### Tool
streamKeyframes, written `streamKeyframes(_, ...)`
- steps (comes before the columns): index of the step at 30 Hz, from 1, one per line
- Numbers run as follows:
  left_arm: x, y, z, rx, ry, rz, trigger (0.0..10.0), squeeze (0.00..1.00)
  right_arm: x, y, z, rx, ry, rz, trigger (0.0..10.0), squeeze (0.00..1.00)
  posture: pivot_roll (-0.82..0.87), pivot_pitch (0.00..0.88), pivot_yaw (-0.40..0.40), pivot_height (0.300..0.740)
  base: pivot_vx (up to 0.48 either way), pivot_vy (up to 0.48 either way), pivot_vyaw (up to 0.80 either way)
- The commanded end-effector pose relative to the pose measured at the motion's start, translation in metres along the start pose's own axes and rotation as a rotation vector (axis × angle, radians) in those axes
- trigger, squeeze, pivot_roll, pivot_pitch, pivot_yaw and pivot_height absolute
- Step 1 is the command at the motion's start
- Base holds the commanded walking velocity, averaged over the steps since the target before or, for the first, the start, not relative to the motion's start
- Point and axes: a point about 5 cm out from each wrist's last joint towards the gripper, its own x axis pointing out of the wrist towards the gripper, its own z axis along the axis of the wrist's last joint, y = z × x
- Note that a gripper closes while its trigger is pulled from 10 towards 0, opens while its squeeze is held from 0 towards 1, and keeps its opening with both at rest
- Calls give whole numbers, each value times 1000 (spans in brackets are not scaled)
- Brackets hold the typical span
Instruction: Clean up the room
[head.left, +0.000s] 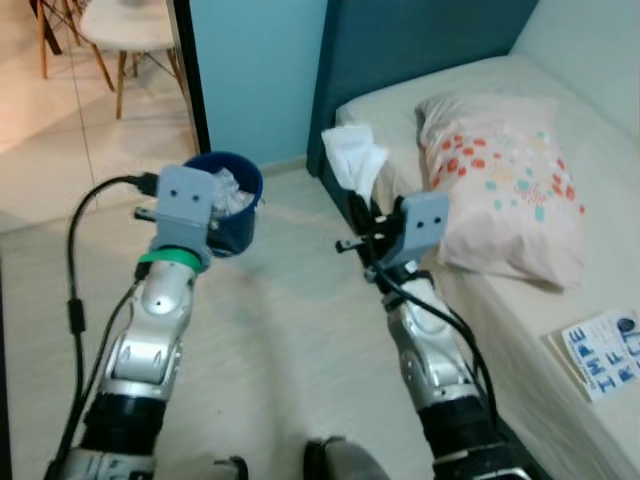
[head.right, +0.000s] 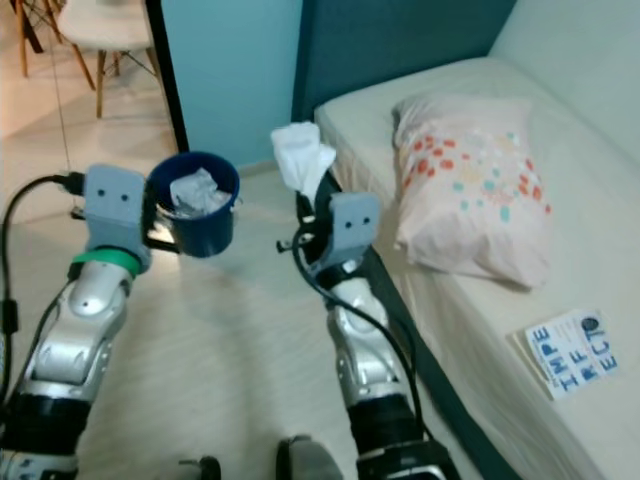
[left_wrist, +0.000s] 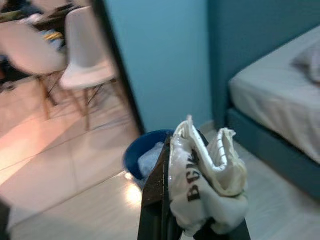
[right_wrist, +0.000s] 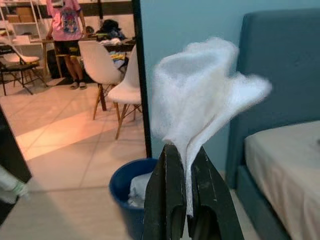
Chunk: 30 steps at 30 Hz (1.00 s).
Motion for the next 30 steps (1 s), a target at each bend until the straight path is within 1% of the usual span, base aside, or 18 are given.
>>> streamKeyframes(1,-2,4,-7,24,27,17,10000,0,-3,1,-6,-9,28,-2,10000,0,-62,95,-18,732,461,0,794)
streamKeyframes(6,-3,7,-11,31,40,31,10000,0,-3,1,-7,-18,36,-3,10000,0,-59,93,-21,732,465,0,798)
streamKeyframes(8,-6,9,-16,36,54,42,10000,0,-2,0,-8,-8,40,-10,10000,0,-60,90,-25,732,461,0,0)
streamKeyframes(15,-8,11,-22,39,71,54,10000,0,-1,-5,-6,-5,33,-20,10000,0,-62,86,-33,732,462,0,0)
streamKeyframes(27,-6,13,-21,48,69,56,10000,0,1,-12,-3,-19,21,-60,10000,0,-64,89,-21,732,464,0,0)
streamKeyframes(30,-4,13,-20,53,63,49,10000,0,0,-18,-5,-15,32,-105,10000,0,-66,94,-15,732,464,0,-788)
